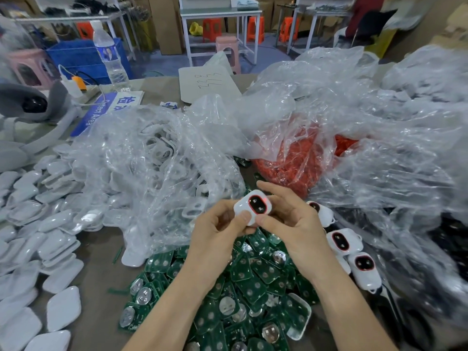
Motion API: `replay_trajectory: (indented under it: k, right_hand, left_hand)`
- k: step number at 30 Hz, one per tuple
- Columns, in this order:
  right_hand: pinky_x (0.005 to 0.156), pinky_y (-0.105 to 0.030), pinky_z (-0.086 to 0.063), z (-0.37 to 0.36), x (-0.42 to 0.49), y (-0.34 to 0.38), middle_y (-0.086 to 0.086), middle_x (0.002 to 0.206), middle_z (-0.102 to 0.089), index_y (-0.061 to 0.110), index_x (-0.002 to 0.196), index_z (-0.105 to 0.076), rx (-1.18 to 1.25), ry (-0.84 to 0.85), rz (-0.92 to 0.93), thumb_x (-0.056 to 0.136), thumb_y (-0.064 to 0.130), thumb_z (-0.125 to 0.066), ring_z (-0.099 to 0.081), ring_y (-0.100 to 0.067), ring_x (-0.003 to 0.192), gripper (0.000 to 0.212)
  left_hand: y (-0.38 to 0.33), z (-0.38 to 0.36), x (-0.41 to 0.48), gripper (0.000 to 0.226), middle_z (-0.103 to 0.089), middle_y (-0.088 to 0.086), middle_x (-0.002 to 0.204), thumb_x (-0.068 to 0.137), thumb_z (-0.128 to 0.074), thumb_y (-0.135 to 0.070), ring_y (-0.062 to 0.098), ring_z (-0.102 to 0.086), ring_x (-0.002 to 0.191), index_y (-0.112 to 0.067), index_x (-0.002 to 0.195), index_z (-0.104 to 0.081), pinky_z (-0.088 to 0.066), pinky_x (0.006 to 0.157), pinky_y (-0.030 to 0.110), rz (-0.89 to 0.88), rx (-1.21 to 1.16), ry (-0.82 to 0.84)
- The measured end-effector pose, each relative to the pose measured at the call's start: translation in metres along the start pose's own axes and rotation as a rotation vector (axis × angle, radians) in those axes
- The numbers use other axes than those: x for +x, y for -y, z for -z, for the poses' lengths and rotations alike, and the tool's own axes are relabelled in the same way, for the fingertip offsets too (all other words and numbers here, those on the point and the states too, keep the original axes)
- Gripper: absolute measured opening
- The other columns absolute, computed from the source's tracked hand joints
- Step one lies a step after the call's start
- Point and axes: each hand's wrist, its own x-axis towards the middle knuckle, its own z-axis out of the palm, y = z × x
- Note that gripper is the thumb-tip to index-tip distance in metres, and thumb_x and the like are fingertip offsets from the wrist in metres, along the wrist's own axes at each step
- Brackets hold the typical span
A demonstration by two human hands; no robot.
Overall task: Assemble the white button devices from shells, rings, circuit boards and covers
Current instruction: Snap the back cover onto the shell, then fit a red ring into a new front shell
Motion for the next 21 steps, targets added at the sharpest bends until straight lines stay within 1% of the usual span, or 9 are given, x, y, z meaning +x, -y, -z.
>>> replay_trajectory:
  k: [3, 6, 9, 11, 14, 15, 17, 19, 21]
  right_hand:
    - [0.074, -0.017, -0.052, 0.001, 0.001, -0.001, 0.001, 0.093, -0.073, 0.035, 0.101, -0.072, -0.010, -0.025, -0.019, 0.074, 0.016, -0.074, -0.067, -0.008, 0.085, 0.033]
    - [0.074, -0.021, -0.052, -0.001, 0.000, -0.001, 0.000, 0.094, -0.074, 0.030, 0.096, -0.075, 0.028, -0.040, -0.058, 0.075, 0.015, -0.072, -0.067, -0.010, 0.086, 0.026]
    - [0.079, -0.029, -0.056, 0.015, -0.004, 0.008, 0.000, 0.096, -0.075, 0.028, 0.093, -0.076, 0.073, -0.163, -0.122, 0.084, 0.007, -0.066, -0.069, -0.018, 0.092, 0.025]
    - [0.072, -0.027, -0.056, 0.042, -0.012, 0.019, 0.008, 0.089, -0.075, 0.037, 0.088, -0.076, -0.116, -0.283, -0.132, 0.087, 0.007, -0.062, -0.069, -0.011, 0.084, 0.033]
    - [0.061, -0.018, -0.043, 0.078, -0.023, 0.026, 0.019, 0.076, -0.070, 0.042, 0.083, -0.070, -0.664, -0.343, -0.189, 0.086, 0.013, -0.064, -0.064, 0.001, 0.075, 0.029]
    - [0.063, -0.021, -0.041, 0.083, -0.025, 0.023, 0.018, 0.080, -0.070, 0.040, 0.089, -0.069, -0.820, -0.340, -0.221, 0.087, 0.014, -0.065, -0.063, -0.003, 0.078, 0.027]
    - [0.074, -0.026, -0.038, 0.087, -0.026, 0.015, 0.001, 0.100, -0.069, 0.021, 0.105, -0.071, -1.045, -0.358, -0.221, 0.088, 0.014, -0.065, -0.057, -0.015, 0.089, 0.020]
    - [0.083, -0.027, -0.035, 0.084, -0.026, 0.009, -0.009, 0.109, -0.062, 0.012, 0.108, -0.071, -1.126, -0.415, -0.148, 0.087, 0.014, -0.066, -0.051, -0.019, 0.093, 0.021]
    - [0.080, -0.026, -0.035, 0.078, -0.026, 0.010, -0.011, 0.108, -0.058, 0.009, 0.105, -0.071, -1.102, -0.500, -0.085, 0.086, 0.013, -0.068, -0.046, -0.016, 0.087, 0.020]
  left_hand:
    - [-0.001, -0.002, 0.000, 0.010, -0.075, 0.004, 0.086, 0.091, -0.064, -0.009, 0.015, -0.072, 0.079, -0.007, 0.099, -0.069, -0.056, 0.071, 0.021, 0.010, -0.024, -0.008]
    - [-0.006, -0.006, -0.004, 0.009, -0.076, 0.002, 0.085, 0.091, -0.063, -0.011, 0.014, -0.073, 0.081, -0.011, 0.098, -0.069, -0.051, 0.059, 0.012, -0.011, -0.005, -0.006]
    - [-0.012, -0.006, -0.011, 0.027, -0.075, -0.001, 0.102, 0.086, -0.062, -0.022, 0.015, -0.072, 0.095, -0.014, 0.112, -0.067, -0.056, 0.075, 0.017, -0.050, -0.009, 0.100]
    - [-0.017, 0.000, -0.016, 0.029, -0.074, -0.005, 0.107, 0.088, -0.060, -0.024, 0.013, -0.071, 0.098, -0.018, 0.115, -0.066, -0.056, 0.083, 0.020, -0.101, 0.032, 0.068]
    - [-0.034, 0.024, -0.020, 0.022, -0.075, -0.004, 0.098, 0.097, -0.055, -0.008, 0.014, -0.073, 0.090, -0.023, 0.102, -0.070, -0.057, 0.080, 0.021, -0.299, 0.105, -0.183]
    - [-0.042, 0.037, -0.017, 0.025, -0.076, -0.004, 0.096, 0.097, -0.055, -0.006, 0.014, -0.073, 0.089, -0.025, 0.099, -0.070, -0.057, 0.080, 0.021, -0.381, 0.110, -0.288]
    - [-0.056, 0.071, 0.003, 0.032, -0.075, -0.007, 0.092, 0.093, -0.049, -0.004, 0.008, -0.071, 0.087, -0.029, 0.095, -0.069, -0.055, 0.079, 0.019, -0.491, 0.215, -0.488]
    - [-0.068, 0.103, 0.036, 0.036, -0.073, -0.005, 0.091, 0.090, -0.043, 0.005, -0.005, -0.065, 0.077, -0.023, 0.096, -0.066, -0.053, 0.075, 0.016, -0.412, 0.436, -0.563]
    - [-0.068, 0.116, 0.064, 0.031, -0.071, 0.004, 0.086, 0.092, -0.045, 0.007, -0.006, -0.059, 0.062, -0.015, 0.094, -0.067, -0.044, 0.062, 0.005, -0.124, 0.738, -0.422]
